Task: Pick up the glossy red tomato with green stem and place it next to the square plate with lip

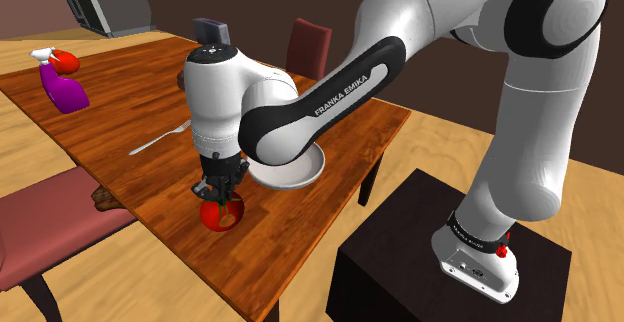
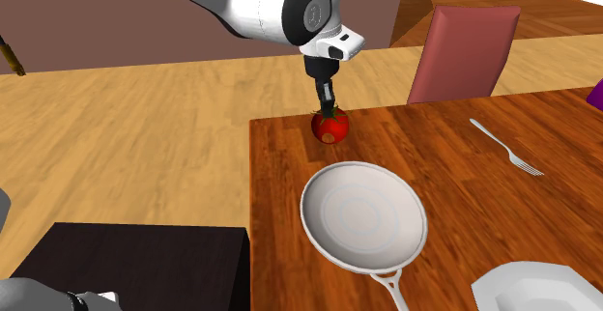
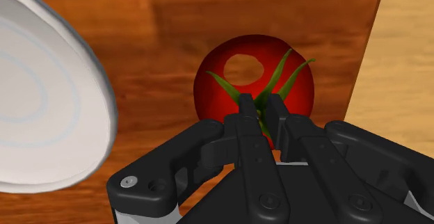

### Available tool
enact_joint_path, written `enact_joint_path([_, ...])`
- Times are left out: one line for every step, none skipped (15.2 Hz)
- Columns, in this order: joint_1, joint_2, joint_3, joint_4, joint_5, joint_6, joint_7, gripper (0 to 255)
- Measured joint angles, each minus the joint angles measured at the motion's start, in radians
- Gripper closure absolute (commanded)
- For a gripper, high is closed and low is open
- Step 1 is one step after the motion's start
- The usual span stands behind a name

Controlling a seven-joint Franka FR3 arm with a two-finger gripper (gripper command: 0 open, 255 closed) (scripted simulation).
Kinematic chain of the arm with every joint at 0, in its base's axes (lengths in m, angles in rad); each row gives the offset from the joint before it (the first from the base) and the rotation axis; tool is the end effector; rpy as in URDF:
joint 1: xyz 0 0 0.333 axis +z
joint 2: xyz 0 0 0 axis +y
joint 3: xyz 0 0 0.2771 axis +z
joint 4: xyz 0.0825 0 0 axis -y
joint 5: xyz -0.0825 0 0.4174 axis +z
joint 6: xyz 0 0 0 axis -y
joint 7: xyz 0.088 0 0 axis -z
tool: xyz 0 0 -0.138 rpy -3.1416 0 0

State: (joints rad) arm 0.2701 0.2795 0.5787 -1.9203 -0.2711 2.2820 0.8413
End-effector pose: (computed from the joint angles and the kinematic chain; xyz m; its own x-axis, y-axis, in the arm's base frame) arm 0.4394 0.4709 0.2954 0.9800 0.1381 0.1433 0.1461 -0.9881 -0.0474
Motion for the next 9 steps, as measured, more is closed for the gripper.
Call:
enact_joint_path([0.0, 0.0, 0.0, 0.0, 0.0, 0.0, 0.0, 255])
enact_joint_path([0.0, 0.0, 0.0, 0.0, 0.0, 0.0, 0.0, 255])
enact_joint_path([-0.002, -0.004, 0.001, 0.001, 0.004, -0.005, -0.003, 255])
enact_joint_path([-0.003, -0.008, 0.003, 0.005, 0.007, -0.012, -0.006, 255])
enact_joint_path([-0.005, -0.013, 0.004, 0.009, 0.013, -0.021, -0.01, 255])
enact_joint_path([-0.006, -0.019, 0.006, 0.016, 0.018, -0.032, -0.015, 255])
enact_joint_path([-0.006, -0.023, 0.008, 0.027, 0.023, -0.046, -0.018, 255])
enact_joint_path([-0.009, -0.03, 0.01, 0.029, 0.029, -0.054, -0.022, 255])
enact_joint_path([-0.009, -0.035, 0.012, 0.036, 0.034, -0.065, -0.025, 255])
